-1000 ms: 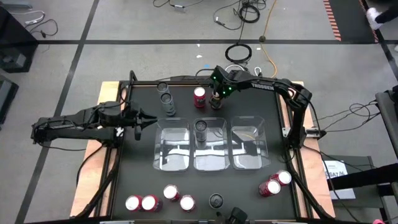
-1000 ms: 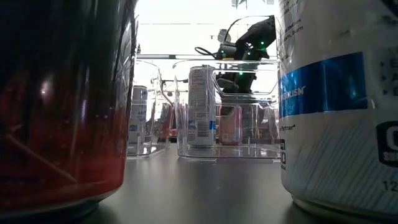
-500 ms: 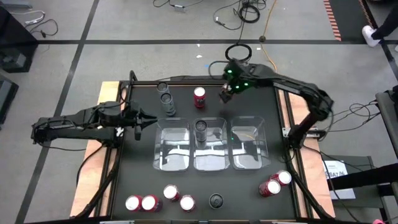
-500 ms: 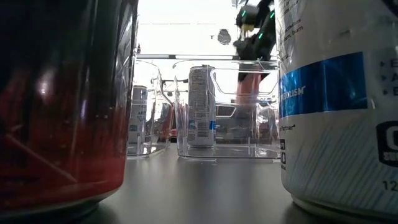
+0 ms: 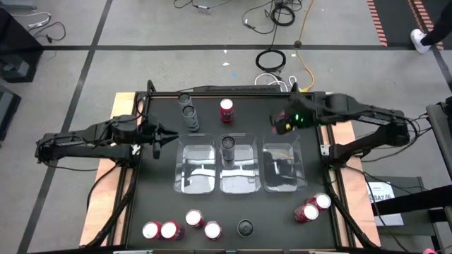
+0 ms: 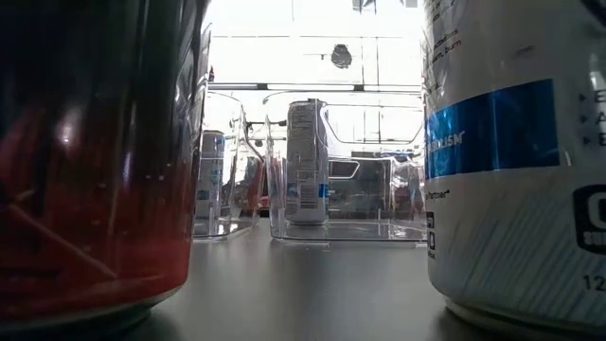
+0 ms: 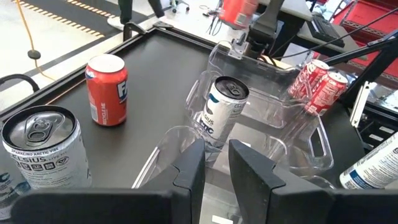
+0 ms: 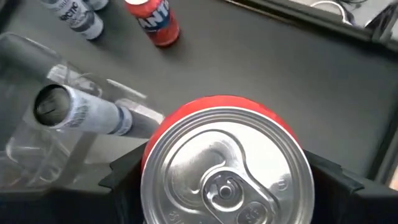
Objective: Sort soda cans
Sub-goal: Put the top right orange soda can into the right transparent bin
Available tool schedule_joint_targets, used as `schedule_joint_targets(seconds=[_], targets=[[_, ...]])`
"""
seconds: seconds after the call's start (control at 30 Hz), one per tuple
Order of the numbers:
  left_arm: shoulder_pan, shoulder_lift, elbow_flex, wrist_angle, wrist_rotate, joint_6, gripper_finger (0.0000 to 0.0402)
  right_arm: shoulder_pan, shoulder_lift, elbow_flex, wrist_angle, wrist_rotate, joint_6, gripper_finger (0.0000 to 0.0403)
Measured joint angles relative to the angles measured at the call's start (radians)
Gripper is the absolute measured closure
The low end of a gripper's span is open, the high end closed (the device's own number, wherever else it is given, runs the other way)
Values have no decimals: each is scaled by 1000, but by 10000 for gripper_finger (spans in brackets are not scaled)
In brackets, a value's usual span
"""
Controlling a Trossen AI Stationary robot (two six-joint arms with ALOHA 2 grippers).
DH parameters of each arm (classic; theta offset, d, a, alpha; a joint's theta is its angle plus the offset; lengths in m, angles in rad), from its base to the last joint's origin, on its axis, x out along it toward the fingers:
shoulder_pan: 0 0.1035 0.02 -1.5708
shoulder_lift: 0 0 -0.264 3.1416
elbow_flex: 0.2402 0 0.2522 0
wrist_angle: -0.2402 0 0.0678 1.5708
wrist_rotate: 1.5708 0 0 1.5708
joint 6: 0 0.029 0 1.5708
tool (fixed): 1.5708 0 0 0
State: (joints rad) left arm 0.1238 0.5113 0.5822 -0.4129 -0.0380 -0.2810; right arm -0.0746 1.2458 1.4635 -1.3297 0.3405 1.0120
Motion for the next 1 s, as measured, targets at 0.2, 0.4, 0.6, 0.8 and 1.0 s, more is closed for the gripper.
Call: schedule_joint_targets(seconds=[0.2, 0.4, 0.6, 0.8, 1.0], targets=[[0, 0, 0, 0, 0, 0, 320, 180, 60, 0, -13, 71, 213, 112], [0, 0, 0, 0, 0, 0, 320, 221, 170, -17, -70, 64, 296, 111], [0, 0, 0, 0, 0, 0, 320, 219, 110, -244, 141, 6, 353, 111], [0, 0, 0, 0, 4, -1, 320, 218, -36, -492, 290, -6, 457, 110], [0, 0, 0, 0, 8, -2, 320, 209, -74, -594, 291, 0, 467, 110]])
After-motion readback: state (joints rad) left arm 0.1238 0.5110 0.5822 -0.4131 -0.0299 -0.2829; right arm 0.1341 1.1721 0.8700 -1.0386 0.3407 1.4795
